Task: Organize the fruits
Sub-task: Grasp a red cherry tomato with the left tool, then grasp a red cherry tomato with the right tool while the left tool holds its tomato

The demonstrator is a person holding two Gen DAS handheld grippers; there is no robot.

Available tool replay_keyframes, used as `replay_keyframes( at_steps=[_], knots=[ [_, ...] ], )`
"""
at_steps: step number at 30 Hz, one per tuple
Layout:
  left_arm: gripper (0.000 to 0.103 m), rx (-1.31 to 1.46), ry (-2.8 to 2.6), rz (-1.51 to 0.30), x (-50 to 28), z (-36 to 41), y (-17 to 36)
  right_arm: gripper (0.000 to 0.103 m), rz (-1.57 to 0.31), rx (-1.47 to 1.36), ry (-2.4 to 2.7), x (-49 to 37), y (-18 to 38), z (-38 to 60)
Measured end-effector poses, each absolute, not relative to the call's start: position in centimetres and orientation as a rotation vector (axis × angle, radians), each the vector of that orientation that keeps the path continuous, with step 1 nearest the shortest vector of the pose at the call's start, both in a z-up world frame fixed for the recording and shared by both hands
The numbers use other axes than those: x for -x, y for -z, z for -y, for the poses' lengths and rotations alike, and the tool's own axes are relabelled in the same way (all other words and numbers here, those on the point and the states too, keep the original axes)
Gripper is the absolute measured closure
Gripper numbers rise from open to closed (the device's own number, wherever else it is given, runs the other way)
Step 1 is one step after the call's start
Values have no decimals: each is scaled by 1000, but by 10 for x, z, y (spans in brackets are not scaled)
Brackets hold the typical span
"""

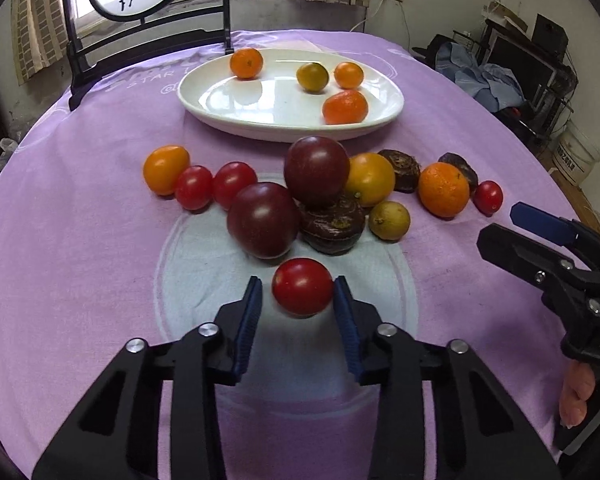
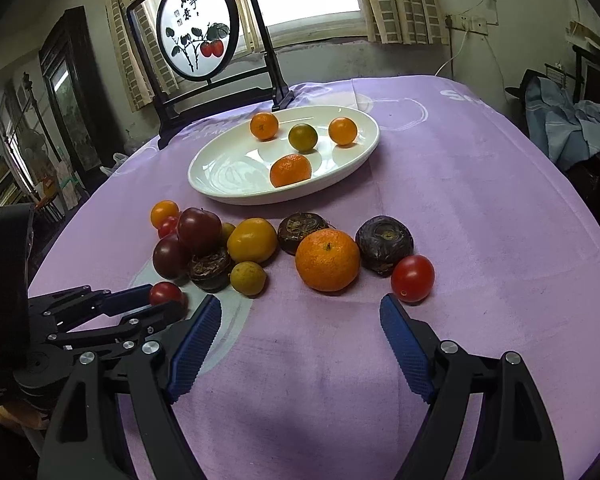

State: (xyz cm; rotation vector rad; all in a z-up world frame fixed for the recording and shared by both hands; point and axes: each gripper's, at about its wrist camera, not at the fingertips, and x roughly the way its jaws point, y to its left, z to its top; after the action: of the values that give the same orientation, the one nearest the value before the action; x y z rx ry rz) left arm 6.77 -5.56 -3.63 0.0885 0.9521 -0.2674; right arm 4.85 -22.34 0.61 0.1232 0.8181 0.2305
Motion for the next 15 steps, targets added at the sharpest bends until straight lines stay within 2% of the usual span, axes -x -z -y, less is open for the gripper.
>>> replay_keyframes(
  at_steps=[15],
  knots=[
    [73, 4, 293, -909, -65, 38, 29, 21, -914, -23, -129, -49, 4, 240]
  ],
)
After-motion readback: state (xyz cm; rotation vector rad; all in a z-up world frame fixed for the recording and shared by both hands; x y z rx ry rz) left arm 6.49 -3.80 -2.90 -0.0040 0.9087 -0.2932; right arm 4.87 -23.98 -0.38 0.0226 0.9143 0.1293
